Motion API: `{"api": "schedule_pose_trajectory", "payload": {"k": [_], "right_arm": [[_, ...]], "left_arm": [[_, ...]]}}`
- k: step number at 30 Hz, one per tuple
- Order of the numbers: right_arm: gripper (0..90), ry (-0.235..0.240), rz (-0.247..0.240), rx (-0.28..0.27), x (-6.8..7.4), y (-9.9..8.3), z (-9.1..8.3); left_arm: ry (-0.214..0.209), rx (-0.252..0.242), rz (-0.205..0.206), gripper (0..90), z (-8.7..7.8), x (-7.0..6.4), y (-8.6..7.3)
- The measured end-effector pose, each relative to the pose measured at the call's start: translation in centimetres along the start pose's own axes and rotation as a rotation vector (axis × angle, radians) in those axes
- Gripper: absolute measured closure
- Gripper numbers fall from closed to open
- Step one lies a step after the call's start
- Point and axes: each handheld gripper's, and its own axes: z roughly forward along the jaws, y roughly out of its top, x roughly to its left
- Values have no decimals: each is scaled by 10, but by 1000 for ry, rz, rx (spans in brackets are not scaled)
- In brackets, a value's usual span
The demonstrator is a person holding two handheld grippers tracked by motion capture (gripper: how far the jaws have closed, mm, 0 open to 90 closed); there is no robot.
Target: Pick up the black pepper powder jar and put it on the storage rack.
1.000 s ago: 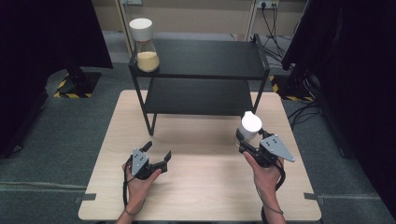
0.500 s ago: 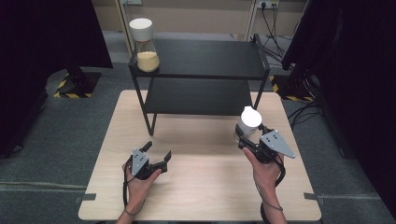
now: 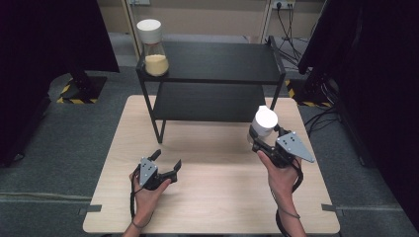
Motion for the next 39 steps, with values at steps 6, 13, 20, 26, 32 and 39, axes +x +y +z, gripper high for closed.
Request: {"api": "schedule_pose_trajectory", "payload": {"k": [6, 13, 20, 26, 32, 39], "right_arm": [[308, -4, 9, -11, 0, 3, 2], [308, -1, 4, -20, 0, 9, 5], [308, -3, 3, -31, 0, 15, 8], [308, -2, 2, -34, 0, 19, 11], [308, -1, 0, -41, 0, 23, 13], [308, -5, 1, -52, -1, 28, 14]], "left_arm": [[-1, 1, 0, 102, 0, 0, 0], [0, 1, 2, 102, 0, 0, 0], [0, 3, 0, 102, 0, 0, 0], [0, 2, 0, 102, 0, 0, 0], [0, 2, 0, 102, 0, 0, 0], [0, 3, 1, 101, 0, 0, 1]]}}
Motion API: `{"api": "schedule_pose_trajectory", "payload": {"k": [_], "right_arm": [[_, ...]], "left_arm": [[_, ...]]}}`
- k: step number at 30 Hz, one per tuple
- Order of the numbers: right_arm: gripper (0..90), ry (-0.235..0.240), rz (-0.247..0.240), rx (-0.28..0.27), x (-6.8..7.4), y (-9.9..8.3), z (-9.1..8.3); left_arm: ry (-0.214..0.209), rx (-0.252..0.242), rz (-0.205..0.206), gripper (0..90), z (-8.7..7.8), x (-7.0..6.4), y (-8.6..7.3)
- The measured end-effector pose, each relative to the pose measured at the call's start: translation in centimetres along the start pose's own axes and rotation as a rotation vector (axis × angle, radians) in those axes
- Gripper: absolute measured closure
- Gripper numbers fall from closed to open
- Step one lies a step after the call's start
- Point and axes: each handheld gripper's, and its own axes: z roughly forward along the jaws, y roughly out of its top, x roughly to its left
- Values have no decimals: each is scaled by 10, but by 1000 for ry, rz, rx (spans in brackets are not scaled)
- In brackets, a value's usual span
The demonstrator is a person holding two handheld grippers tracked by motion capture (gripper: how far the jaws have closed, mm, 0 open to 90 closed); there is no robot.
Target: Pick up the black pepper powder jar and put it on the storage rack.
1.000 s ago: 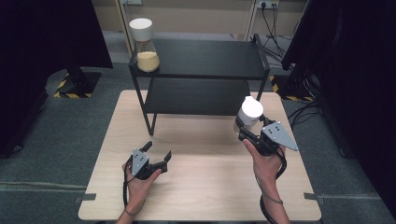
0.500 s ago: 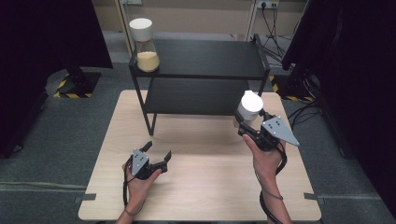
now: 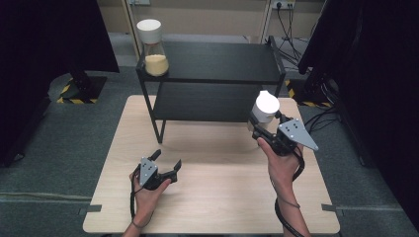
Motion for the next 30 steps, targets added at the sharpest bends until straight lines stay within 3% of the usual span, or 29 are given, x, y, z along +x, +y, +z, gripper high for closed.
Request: {"api": "schedule_pose_trajectory", "payload": {"k": [30], "right_arm": [[308, -13, -3, -34, -4, 26, 13]], "left_arm": [[-1, -1, -3, 102, 0, 0, 0]]}}
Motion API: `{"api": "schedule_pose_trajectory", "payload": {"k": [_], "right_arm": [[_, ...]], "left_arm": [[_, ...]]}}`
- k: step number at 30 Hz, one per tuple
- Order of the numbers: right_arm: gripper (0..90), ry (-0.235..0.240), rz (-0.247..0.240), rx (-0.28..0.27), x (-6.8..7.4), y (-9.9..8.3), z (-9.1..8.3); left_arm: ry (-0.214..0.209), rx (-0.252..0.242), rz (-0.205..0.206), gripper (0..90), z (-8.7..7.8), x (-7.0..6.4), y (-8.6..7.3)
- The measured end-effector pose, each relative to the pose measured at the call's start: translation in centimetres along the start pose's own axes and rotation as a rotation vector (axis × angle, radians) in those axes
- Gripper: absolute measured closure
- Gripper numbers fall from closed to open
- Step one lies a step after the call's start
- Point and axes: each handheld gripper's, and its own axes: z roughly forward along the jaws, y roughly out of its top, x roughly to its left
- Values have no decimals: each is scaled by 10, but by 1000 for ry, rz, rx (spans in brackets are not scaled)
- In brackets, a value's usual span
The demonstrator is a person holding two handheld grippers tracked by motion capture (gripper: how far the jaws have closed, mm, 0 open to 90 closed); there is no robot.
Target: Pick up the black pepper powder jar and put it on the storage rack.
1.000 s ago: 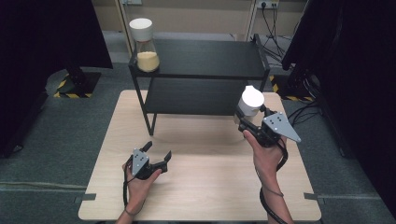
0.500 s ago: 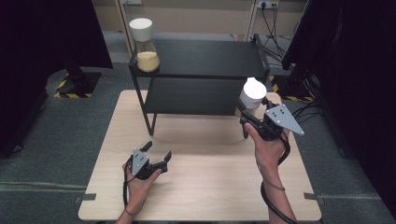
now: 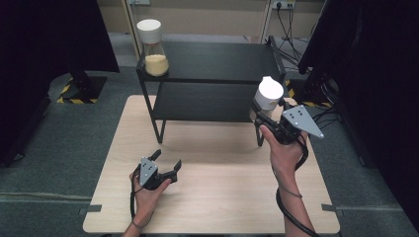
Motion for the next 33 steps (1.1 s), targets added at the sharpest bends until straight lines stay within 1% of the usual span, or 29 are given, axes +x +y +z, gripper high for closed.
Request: {"api": "schedule_pose_trajectory", "payload": {"k": [11, 19, 33], "right_arm": [[308, -5, -2, -12, -1, 10, 7], [308, -12, 7, -23, -3, 17, 11], [308, -19, 8, -30, -4, 28, 18]], "left_arm": [[-1, 1, -1, 101, 0, 0, 0], [0, 1, 0, 101, 0, 0, 0], [-1, 2, -1, 102, 0, 0, 0]]}}
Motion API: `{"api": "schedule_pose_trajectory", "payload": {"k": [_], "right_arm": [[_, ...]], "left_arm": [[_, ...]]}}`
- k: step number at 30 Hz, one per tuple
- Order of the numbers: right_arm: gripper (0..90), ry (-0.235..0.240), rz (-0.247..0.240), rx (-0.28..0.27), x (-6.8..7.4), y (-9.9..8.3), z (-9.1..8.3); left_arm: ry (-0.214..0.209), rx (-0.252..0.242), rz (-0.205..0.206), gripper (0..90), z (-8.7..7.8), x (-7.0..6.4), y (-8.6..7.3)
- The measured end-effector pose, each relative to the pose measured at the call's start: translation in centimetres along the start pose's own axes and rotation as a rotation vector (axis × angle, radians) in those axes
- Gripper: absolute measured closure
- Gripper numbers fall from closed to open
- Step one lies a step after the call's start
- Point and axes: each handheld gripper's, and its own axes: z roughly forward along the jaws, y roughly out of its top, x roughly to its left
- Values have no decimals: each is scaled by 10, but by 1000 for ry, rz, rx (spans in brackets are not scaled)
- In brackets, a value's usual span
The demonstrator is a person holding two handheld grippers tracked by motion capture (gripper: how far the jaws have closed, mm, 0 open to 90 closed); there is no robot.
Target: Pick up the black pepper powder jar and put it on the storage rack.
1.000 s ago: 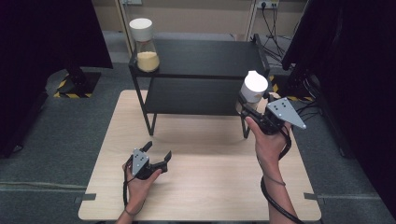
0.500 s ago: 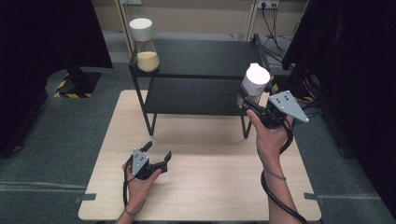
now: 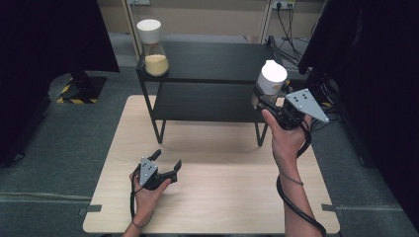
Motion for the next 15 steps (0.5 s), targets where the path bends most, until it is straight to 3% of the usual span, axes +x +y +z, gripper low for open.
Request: {"api": "schedule_pose_trajectory", "payload": {"k": [15], "right_arm": [[308, -9, 8, -3, -2, 9, 10]], "left_arm": [[-1, 1, 1, 101, 0, 0, 0]]}}
